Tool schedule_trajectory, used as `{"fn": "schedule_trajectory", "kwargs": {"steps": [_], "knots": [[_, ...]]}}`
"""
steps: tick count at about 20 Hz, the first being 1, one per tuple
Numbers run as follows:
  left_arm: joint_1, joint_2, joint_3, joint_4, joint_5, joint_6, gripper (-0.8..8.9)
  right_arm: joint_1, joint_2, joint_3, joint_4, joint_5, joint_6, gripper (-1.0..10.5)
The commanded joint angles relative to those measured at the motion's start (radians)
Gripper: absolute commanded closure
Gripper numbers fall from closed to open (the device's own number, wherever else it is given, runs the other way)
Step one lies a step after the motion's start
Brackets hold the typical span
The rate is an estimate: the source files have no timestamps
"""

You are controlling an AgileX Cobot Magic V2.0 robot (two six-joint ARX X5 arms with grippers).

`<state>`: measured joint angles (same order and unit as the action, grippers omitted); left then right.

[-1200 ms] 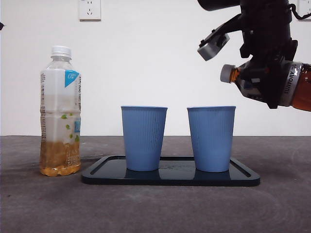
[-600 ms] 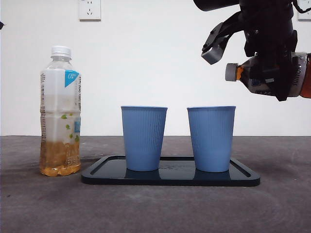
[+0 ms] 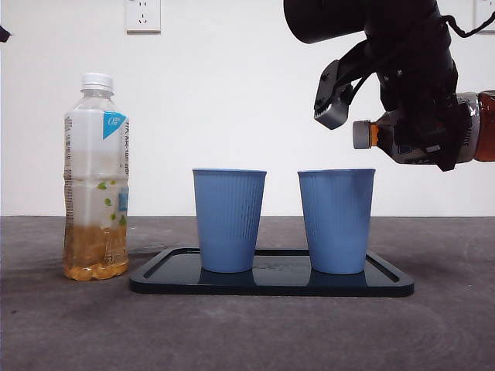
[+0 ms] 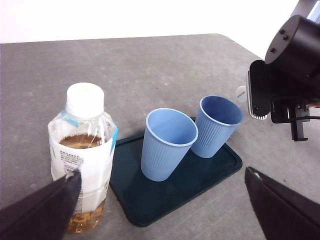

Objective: Pour the drink into the cup

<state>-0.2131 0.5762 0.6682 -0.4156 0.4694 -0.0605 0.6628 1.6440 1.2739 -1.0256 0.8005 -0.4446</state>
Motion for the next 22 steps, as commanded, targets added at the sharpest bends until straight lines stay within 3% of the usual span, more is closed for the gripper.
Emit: {"fn": "schedule_trajectory", "kwargs": {"steps": [1, 4, 8, 12, 18, 22], "knots": [[-0.005, 0.004, 0.017, 0.011, -0.002, 0.019, 2.86, 0.01, 0.011, 0.032, -0.004, 0.045, -0.024, 8.2], [-0.005, 0.004, 0.017, 0.011, -0.002, 0.021, 2.86, 0.011, 0.011, 0.032, -0.006, 0.047, -0.013, 8.2], [-0.005, 0.004, 0.017, 0.004, -0.002, 0.031, 2.86, 0.016, 0.006, 0.032, -0.017, 0.044, 0.074, 8.2], [-0.008, 0.005, 0.017, -0.006, -0.002, 0.03, 2.86, -0.006, -0.051, 0.032, -0.012, -0.045, 0.14, 8.2], [-0.01, 0.005, 0.017, -0.012, -0.002, 0.017, 2.86, -0.167, -0.261, 0.008, 0.119, -0.376, 0.281, 8.2], [-0.01, 0.005, 0.017, -0.012, -0.002, -0.005, 2.86, -0.32, -0.425, -0.118, 0.344, -0.57, 0.355, 8.2]]}}
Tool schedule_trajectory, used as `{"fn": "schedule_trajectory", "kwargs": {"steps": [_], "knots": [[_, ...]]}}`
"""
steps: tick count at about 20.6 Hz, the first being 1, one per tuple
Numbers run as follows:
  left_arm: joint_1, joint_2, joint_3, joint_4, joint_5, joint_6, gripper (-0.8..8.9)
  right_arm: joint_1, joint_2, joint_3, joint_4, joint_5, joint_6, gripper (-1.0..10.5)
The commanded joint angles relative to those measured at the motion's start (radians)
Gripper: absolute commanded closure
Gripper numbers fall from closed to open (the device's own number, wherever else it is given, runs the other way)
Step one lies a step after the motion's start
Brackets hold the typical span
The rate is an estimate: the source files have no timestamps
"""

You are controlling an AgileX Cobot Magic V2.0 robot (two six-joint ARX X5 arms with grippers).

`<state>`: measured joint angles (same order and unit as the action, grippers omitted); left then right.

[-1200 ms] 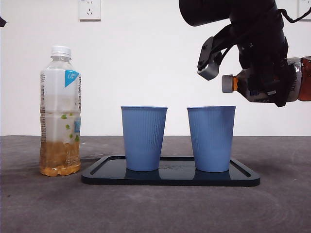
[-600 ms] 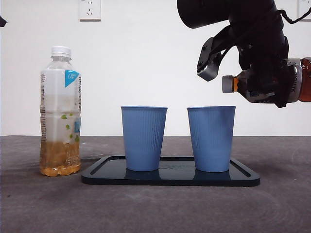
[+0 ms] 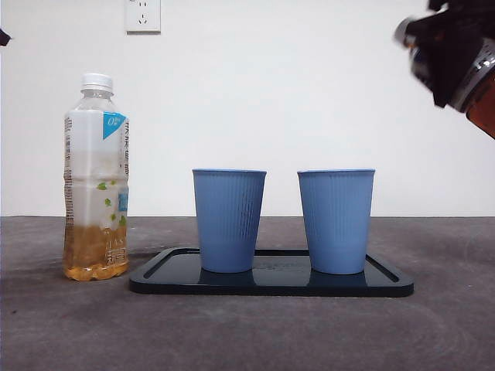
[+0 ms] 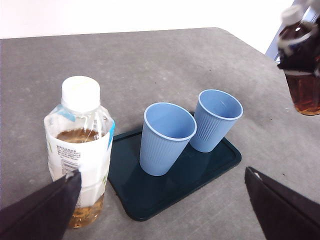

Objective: Pour the drink into the cup

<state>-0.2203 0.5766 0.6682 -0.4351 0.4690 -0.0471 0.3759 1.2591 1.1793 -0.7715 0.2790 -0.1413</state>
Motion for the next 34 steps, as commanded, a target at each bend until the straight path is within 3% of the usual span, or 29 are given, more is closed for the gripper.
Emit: {"fn": "schedule_trajectory", "kwargs": {"steps": [1, 6, 9, 13, 22, 34], "knots": [[-0.003, 0.005, 0.017, 0.005, -0.001, -0.019, 2.86, -0.068, -0.077, -0.072, 0.162, -0.099, 0.079, 8.2], [-0.003, 0.005, 0.017, 0.002, -0.001, -0.017, 2.86, -0.161, -0.169, -0.317, 0.522, -0.3, 0.173, 8.2], [-0.003, 0.005, 0.017, 0.002, -0.002, -0.018, 2.86, -0.177, -0.167, -0.46, 0.764, -0.356, 0.212, 8.2], [-0.003, 0.005, 0.017, 0.003, -0.002, -0.017, 2.86, -0.179, -0.15, -0.59, 1.025, -0.357, 0.247, 8.2], [-0.003, 0.005, 0.017, 0.009, -0.002, -0.018, 2.86, -0.193, 0.011, -0.604, 1.238, -0.358, 0.273, 8.2], [-0.003, 0.005, 0.017, 0.009, -0.001, -0.018, 2.86, -0.195, 0.061, -0.603, 1.257, -0.358, 0.271, 8.2]]}}
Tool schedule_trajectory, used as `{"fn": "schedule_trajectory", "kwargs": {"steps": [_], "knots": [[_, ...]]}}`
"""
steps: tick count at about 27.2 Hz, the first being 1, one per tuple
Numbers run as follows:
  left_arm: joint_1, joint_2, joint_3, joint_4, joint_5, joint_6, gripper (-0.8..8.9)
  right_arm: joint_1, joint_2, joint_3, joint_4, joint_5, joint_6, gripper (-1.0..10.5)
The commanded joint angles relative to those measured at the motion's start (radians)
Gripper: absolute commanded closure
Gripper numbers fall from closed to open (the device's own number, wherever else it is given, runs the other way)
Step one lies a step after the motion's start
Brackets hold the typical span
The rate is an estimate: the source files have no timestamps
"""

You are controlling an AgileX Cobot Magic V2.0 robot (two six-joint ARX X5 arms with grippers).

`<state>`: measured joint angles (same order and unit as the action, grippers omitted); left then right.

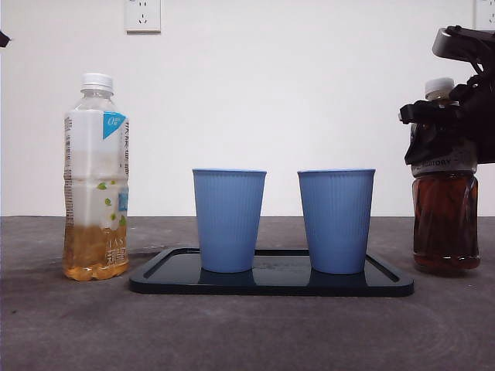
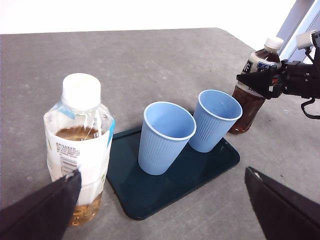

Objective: Pour the drink into the cup

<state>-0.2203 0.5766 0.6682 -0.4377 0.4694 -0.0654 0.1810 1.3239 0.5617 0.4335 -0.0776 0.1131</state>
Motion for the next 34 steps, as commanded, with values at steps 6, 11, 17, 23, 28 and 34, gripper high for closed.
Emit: {"fn": "schedule_trajectory", "kwargs": {"steps": [6, 11, 17, 23, 28, 34], "knots": [[-0.003, 0.005, 0.017, 0.011, -0.002, 0.001, 2.86, 0.0, -0.004, 0.014, 0.048, -0.001, 0.018, 7.2], [-0.003, 0.005, 0.017, 0.011, -0.002, 0.001, 2.86, 0.0, -0.006, 0.014, 0.029, -0.005, 0.021, 6.4], [-0.003, 0.005, 0.017, 0.011, -0.002, 0.001, 2.86, 0.0, -0.07, 0.019, -0.063, -0.009, 0.033, 5.2], [-0.003, 0.005, 0.017, 0.011, -0.002, 0.001, 2.86, 0.0, -0.216, 0.03, -0.24, -0.016, 0.034, 5.1], [-0.003, 0.005, 0.017, 0.011, -0.002, 0.001, 2.87, 0.0, -0.372, 0.065, -0.47, -0.059, 0.035, 5.1], [-0.003, 0.011, 0.017, 0.006, -0.065, 0.009, 2.86, 0.001, -0.53, 0.2, -0.864, -0.112, 0.037, 5.1]]}}
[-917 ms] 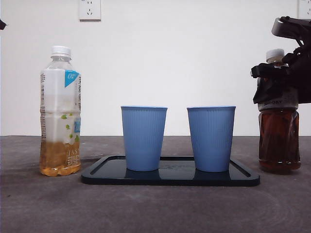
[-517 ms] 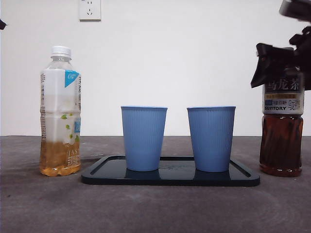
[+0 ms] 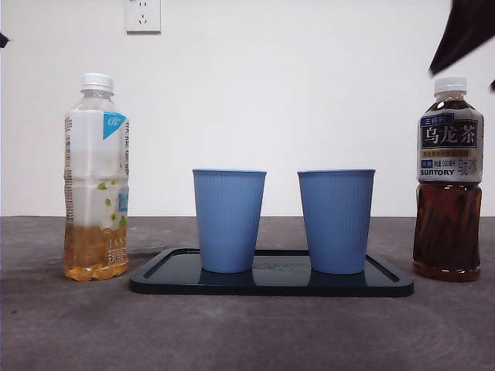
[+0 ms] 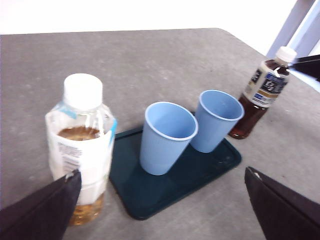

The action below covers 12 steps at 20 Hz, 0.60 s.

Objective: Pour the drink into the cup

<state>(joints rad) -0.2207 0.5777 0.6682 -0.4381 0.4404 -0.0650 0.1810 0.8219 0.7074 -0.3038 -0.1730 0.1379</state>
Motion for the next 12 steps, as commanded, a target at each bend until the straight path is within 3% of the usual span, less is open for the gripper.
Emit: {"fn": "schedule_trajectory", "kwargs": {"steps": [1, 5, 12], "knots": [[-0.002, 0.011, 0.017, 0.0, -0.064, 0.012, 2.86, 0.001, -0.05, 0.082, -0.195, -0.024, 0.011, 5.1], [-0.002, 0.026, 0.011, -0.011, -0.141, 0.031, 2.86, 0.001, -0.124, 0.166, -0.385, -0.055, 0.004, 5.1], [-0.003, 0.14, -0.033, 0.079, -0.148, 0.028, 2.86, 0.001, -0.252, 0.195, -0.473, -0.064, 0.008, 5.1]]}}
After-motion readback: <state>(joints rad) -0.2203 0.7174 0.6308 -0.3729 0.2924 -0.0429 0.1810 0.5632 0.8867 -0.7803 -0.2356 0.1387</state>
